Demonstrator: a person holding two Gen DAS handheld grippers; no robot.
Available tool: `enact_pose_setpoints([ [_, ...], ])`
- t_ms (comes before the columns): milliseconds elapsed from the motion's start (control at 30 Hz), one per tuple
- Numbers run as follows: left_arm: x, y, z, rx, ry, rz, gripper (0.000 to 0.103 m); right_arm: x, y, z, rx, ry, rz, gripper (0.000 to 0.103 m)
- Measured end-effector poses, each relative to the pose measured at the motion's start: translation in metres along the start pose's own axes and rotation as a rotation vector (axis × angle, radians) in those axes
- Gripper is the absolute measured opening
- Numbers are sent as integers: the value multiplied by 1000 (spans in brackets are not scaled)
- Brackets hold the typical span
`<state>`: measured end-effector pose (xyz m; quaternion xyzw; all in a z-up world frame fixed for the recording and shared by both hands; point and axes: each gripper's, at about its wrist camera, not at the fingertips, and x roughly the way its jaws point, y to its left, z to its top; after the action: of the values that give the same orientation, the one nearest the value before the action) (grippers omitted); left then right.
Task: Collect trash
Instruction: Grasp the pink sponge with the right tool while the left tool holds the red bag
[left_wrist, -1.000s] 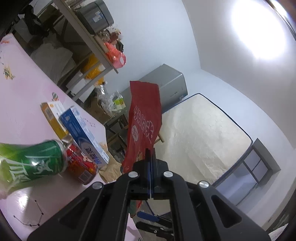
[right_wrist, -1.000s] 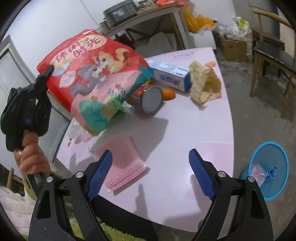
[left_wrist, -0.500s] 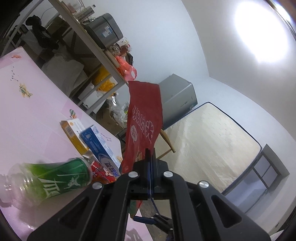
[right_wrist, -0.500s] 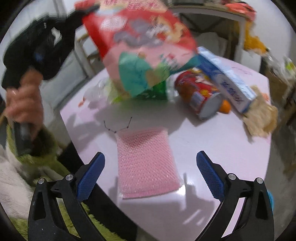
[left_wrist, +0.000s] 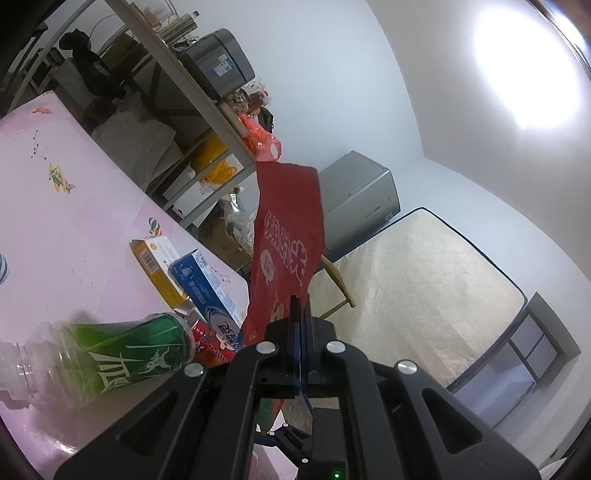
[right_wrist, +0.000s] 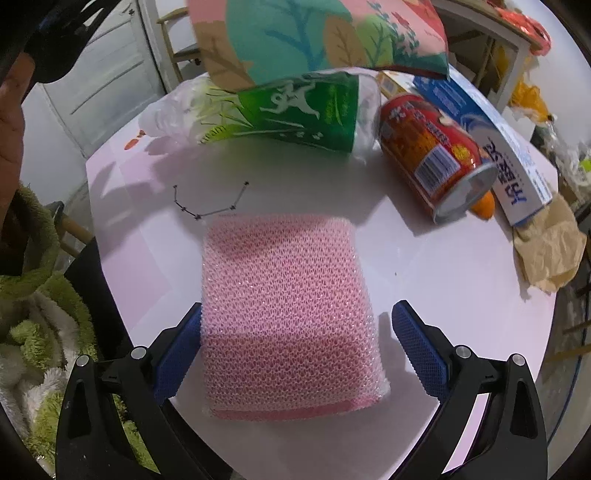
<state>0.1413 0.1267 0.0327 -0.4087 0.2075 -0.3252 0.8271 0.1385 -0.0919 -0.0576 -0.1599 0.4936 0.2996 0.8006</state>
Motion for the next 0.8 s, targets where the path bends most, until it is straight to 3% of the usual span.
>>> enact_pose_setpoints([
  [233,-1,-3,0,3,-6,-4,0,1,-2,-6,38,-1,-14,81],
  [800,2,-6,0,3,-12,-17,0,-26,-31,-27,244,-66,-63,77],
])
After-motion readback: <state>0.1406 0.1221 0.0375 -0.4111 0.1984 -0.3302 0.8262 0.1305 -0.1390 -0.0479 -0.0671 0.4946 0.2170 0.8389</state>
